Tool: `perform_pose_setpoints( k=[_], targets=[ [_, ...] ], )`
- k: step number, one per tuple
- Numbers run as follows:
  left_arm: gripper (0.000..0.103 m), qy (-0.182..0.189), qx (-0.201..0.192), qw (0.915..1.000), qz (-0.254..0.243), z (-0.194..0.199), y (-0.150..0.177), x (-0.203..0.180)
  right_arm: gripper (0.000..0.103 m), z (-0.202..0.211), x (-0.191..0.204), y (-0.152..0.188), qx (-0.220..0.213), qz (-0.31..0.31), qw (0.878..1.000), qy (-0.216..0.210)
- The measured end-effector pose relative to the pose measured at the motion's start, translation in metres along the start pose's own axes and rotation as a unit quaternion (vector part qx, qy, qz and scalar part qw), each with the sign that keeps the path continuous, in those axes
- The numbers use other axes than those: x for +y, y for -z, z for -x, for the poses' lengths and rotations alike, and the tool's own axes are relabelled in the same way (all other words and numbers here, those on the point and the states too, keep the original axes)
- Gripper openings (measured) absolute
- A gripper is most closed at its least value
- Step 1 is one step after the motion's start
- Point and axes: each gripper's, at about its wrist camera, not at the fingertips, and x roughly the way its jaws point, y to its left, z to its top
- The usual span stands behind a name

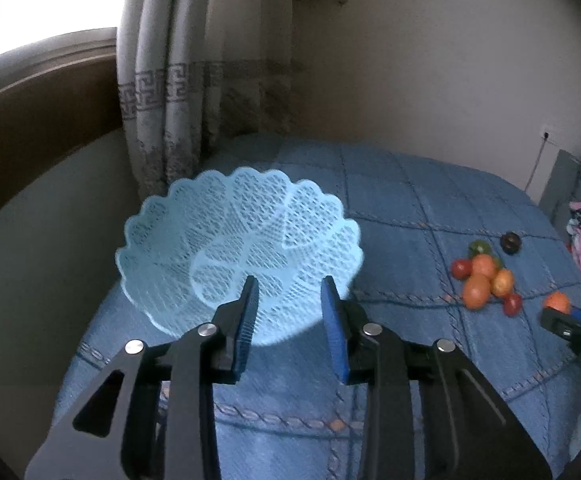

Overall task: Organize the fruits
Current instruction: 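Carry the green tomato into the blue basket and open the left tool while the right holds the orange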

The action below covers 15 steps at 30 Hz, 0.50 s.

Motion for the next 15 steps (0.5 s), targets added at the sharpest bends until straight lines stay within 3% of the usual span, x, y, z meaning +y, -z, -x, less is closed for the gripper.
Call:
perform_pose_setpoints(
  k=[2,3,11,15],
  targets=[
    [0.065,0.012,0.004,0.9999,-0.005,-0.001,0.006,-0.010,0.040,-0.003,-0.001,0.003,0.004,-0.004,1.000,-0.003],
    [0.068,0.014,0.005,0.9998,-0.009,-0.002,0.008,-0.014,0.040,-0.003,-0.001,0.004,0.004,-0.005,1.000,-0.003],
    [0.067,0.037,0.045,0.9967,-0.057,-0.029,0.028,-0.058,0.040,0.001,-0.011,0.002,0.000,-0.012,1.000,-0.004],
    [0.057,0.042,0.061,0.9956,-0.057,-0.047,0.030,-0.063,0.040,0.000,-0.013,0.002,0.000,-0.014,1.000,-0.004]
  ],
)
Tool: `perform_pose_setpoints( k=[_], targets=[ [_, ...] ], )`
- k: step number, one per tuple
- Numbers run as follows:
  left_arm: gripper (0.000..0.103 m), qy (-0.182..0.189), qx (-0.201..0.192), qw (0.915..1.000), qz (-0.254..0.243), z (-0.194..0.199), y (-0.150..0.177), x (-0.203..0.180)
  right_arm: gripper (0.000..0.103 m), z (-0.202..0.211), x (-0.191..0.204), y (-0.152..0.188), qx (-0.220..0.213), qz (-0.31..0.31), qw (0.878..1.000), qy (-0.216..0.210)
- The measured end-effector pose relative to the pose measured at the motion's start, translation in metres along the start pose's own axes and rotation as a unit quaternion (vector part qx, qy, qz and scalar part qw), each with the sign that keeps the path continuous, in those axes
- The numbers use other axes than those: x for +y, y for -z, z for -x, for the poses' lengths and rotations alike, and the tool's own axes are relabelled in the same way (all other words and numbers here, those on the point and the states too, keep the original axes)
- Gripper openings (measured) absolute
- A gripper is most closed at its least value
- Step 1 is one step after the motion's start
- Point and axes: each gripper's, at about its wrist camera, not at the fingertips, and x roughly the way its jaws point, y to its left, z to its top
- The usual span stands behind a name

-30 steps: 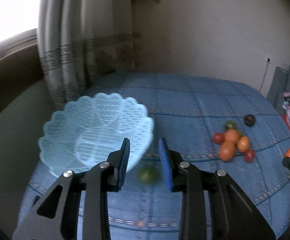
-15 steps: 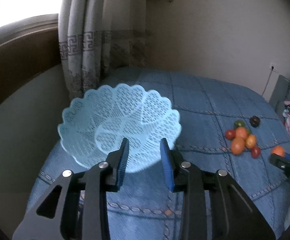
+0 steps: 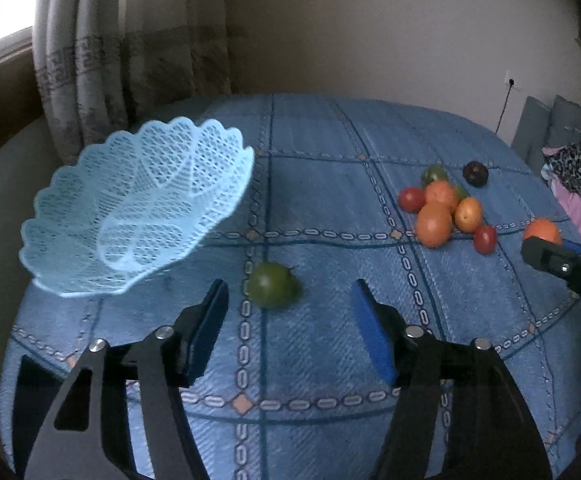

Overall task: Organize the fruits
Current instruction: 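Carry the green tomato into the blue basket and open the left tool while the right holds the orange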

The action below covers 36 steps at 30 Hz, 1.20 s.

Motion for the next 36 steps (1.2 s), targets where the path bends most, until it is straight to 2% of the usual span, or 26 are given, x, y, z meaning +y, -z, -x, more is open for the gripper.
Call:
perform_pose_setpoints(
  k=[7,11,18,24,27,30,36],
  targets=[
    [0.053,-0.004,0.029,0.9994,0.017,-0.029,-0.006,0.006,0.040,-0.003,0.000,0.001,0.004,-0.001,1.000,0.001],
    [0.030,-0.020,0.025,0.9993,0.021,-0.028,-0.007,0.010,0.040,-0.008,-0.001,0.003,0.009,-0.002,1.000,0.003],
    [0.029,0.004,0.013,0.9997,0.019,-0.014,-0.009,0.008,0.040,-0.008,0.000,0.004,0.007,-0.003,1.000,0.008],
    [0.029,0.016,-0.031,0.9991,0.025,0.023,-0.018,0.013,0.040,-0.009,0.002,0.002,0.006,-0.002,1.000,0.009],
    [0.029,0.010,-0.050,0.9980,0.037,0.035,-0.023,0.023,0.040,-0.011,0.008,-0.002,0.007,0.002,1.000,0.009],
    [0.029,-0.015,-0.067,0.9961,0.056,0.045,-0.028,0.045,0.040,-0.012,0.019,-0.008,0.004,0.013,1.000,0.007],
    [0.029,-0.050,-0.069,0.9916,0.097,0.047,-0.032,0.090,0.040,-0.019,0.057,-0.024,-0.004,0.049,0.999,-0.009]
  ],
)
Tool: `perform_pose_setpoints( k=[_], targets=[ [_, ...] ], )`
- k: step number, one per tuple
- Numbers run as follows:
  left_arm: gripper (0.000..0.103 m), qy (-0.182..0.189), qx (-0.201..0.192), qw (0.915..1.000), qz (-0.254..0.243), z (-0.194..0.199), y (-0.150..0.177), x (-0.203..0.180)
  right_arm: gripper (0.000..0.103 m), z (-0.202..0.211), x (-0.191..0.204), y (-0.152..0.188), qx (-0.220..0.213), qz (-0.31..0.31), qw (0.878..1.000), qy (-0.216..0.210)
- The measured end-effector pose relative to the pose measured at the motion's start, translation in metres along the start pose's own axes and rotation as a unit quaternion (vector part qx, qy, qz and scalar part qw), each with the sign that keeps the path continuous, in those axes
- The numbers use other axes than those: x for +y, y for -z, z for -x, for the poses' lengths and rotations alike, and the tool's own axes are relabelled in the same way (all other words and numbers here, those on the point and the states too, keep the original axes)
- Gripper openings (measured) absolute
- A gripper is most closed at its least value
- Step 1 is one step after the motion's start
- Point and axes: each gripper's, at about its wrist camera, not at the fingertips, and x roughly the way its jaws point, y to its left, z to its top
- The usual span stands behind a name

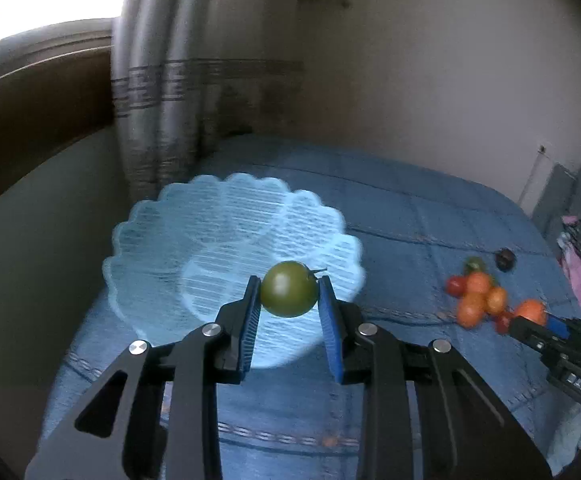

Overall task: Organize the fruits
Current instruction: 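Carry the green tomato into the blue basket and open the left tool while the right holds the orange, then lower the large orange into the blue basket and open the right tool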

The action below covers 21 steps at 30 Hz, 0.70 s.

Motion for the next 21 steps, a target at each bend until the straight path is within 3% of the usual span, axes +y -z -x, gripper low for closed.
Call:
perform_pose_setpoints(
  k=[4,7,11,21],
  targets=[
    [0.029,-0.025,0.005,0.9996,0.011,-0.009,-0.003,0.022,0.040,-0.011,0.031,-0.015,-0.004,0.024,0.999,-0.022],
    [0.031,-0.020,0.019,0.9993,0.025,-0.016,-0.005,0.034,0.040,-0.021,0.052,-0.025,-0.005,0.036,0.999,-0.039],
    [0.066,-0.021,0.012,0.9986,0.048,-0.014,-0.009,0.047,0.040,-0.034,0.078,-0.040,-0.007,0.044,0.997,-0.060],
    [0.093,-0.049,-0.019,0.9957,0.076,-0.001,-0.017,0.071,0.040,-0.063,0.123,-0.057,0.002,0.065,0.994,-0.085]
  ],
)
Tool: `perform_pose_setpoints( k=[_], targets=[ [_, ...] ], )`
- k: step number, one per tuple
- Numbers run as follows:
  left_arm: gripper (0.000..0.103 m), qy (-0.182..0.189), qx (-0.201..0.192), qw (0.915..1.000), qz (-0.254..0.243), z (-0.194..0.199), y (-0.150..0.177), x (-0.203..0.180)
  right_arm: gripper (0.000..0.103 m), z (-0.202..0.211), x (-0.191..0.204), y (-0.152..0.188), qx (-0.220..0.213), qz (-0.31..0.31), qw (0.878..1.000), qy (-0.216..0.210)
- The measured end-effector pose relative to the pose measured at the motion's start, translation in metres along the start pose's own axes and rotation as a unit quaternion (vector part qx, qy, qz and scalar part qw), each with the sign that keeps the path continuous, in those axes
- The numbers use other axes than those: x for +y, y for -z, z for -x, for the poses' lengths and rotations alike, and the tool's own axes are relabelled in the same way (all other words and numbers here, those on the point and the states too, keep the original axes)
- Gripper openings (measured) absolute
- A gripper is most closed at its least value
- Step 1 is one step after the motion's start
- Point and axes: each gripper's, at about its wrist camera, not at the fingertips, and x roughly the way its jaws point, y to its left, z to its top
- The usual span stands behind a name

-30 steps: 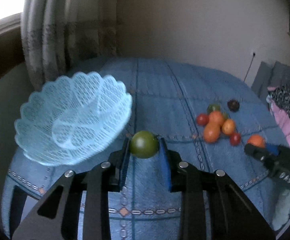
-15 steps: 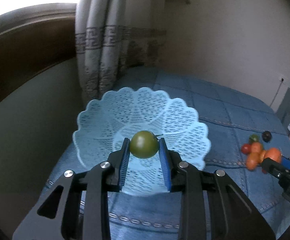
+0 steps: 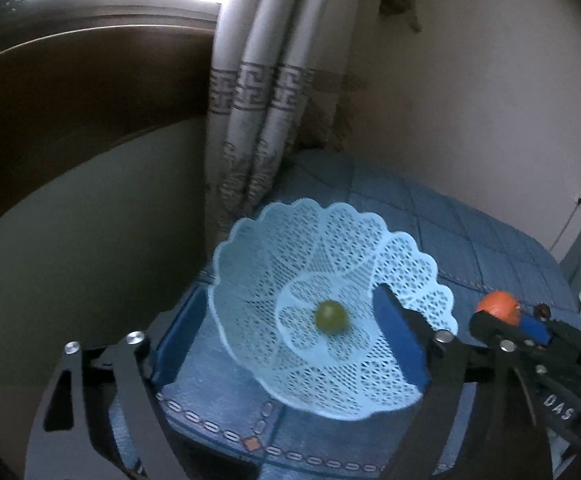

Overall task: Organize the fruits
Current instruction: 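Lower the large orange into the blue basket and open the right tool, then move both open tools back toward the fruit cluster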

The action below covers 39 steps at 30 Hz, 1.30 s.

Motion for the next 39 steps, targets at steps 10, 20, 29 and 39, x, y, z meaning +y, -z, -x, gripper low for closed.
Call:
perform_pose_setpoints(
  k=[10,20,29,39],
  targets=[
    [0.100,-0.011,-0.003,0.9998,0.018,-0.001,0.000,0.009,0.065,-0.021,0.013,0.000,0.013,-0.001,1.000,-0.012],
    [0.100,-0.015,-0.007,0.9998,0.007,0.000,0.002,0.001,0.067,-0.009,-0.002,0.005,-0.002,-0.027,1.000,0.002],
    [0.100,-0.019,-0.010,0.9997,-0.012,0.005,0.007,-0.012,0.068,-0.004,-0.012,0.015,0.002,-0.043,0.999,0.010],
    [0.100,-0.004,-0.006,0.9995,-0.030,0.009,0.009,-0.025,0.071,0.014,-0.041,0.024,-0.003,-0.065,0.997,0.038]
  ],
)
